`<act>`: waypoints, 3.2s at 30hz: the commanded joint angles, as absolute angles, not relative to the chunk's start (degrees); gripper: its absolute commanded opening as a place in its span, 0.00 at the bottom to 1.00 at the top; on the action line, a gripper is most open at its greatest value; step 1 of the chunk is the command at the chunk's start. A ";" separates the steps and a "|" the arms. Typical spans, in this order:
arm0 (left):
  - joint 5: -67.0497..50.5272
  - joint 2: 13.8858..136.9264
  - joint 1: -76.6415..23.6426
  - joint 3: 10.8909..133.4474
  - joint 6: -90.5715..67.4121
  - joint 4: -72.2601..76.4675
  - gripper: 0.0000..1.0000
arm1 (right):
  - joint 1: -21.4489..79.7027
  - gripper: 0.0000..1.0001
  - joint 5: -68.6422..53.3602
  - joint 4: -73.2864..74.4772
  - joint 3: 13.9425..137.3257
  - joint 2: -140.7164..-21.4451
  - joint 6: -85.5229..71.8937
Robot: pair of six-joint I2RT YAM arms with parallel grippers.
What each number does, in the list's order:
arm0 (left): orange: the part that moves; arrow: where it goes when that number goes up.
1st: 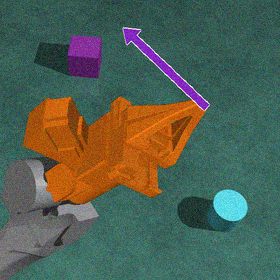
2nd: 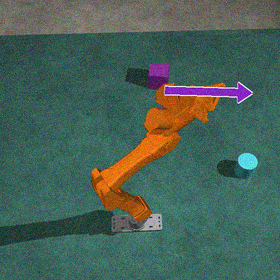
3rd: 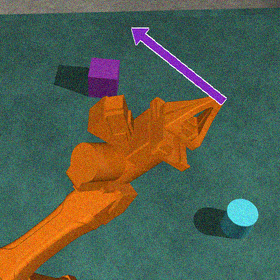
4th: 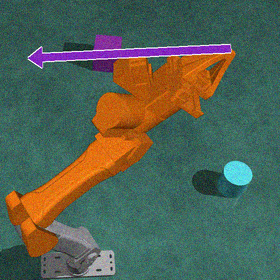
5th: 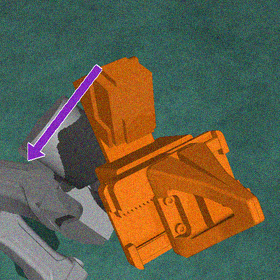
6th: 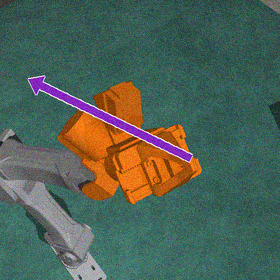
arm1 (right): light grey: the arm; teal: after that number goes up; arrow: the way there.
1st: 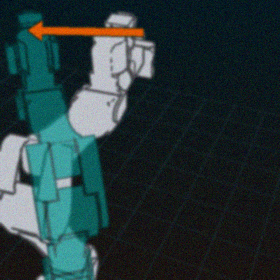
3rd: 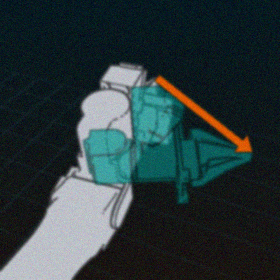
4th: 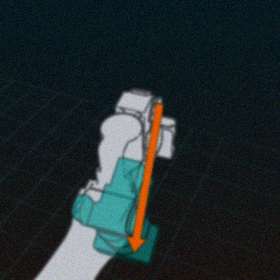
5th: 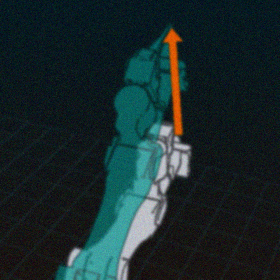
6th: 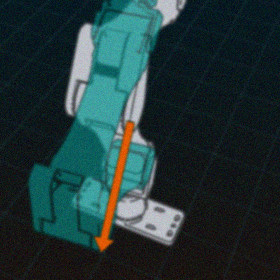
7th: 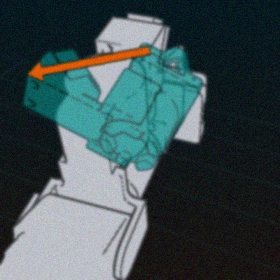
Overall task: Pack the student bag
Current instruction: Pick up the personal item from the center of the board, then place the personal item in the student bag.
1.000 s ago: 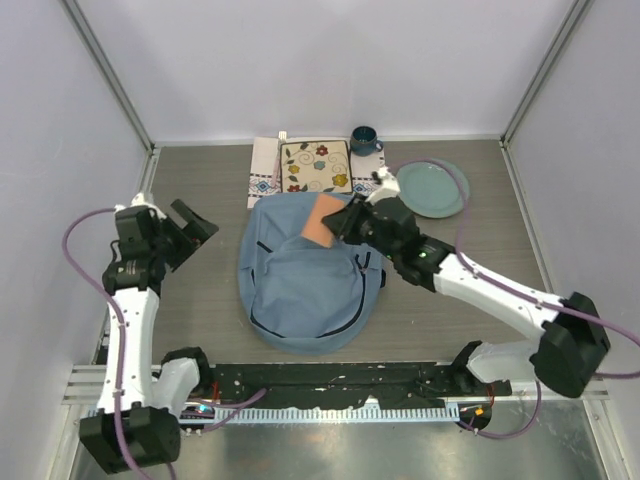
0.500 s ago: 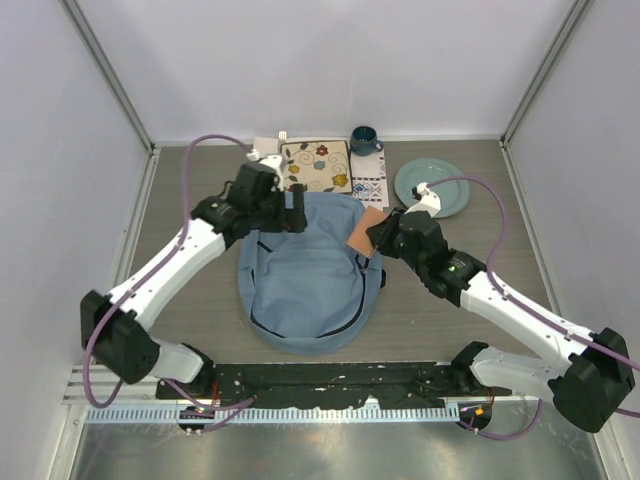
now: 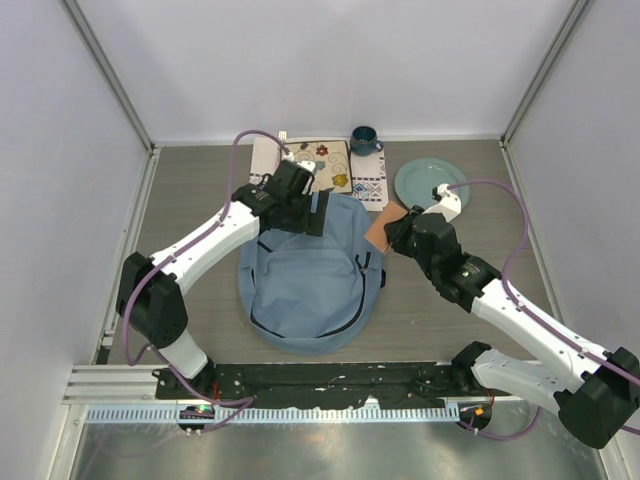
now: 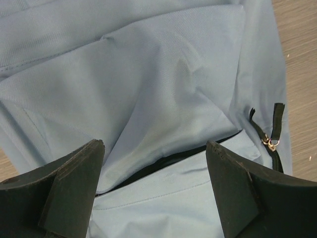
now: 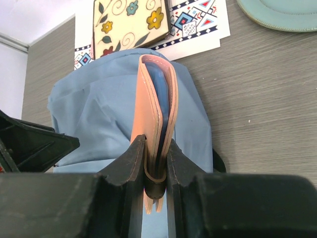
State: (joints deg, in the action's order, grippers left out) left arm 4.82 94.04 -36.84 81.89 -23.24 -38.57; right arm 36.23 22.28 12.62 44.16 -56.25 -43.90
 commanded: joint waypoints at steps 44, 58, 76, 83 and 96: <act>15.82 92.02 -42.71 80.23 -18.19 -35.50 0.01 | 35.68 0.08 4.43 2.65 43.94 -59.94 -44.38; 5.98 89.91 -37.36 86.05 -30.57 -35.86 0.00 | 36.74 0.02 -18.09 -18.01 34.81 -66.26 -64.94; -2.98 83.76 -35.25 77.17 -38.41 -28.83 0.00 | 38.94 0.01 -20.04 -41.38 31.91 -81.65 -75.40; -4.57 82.00 -35.07 75.94 -39.64 -26.37 0.00 | 37.79 0.01 -19.60 -41.80 31.82 -87.44 -82.41; -11.68 78.67 -33.66 71.55 -43.41 -22.68 0.00 | 36.30 0.01 -7.04 -52.65 27.33 -89.65 -85.96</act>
State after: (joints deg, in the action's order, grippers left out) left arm -4.43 84.55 -33.43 71.66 -39.57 -29.36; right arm 38.50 -18.33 -48.25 27.05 -89.93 -84.66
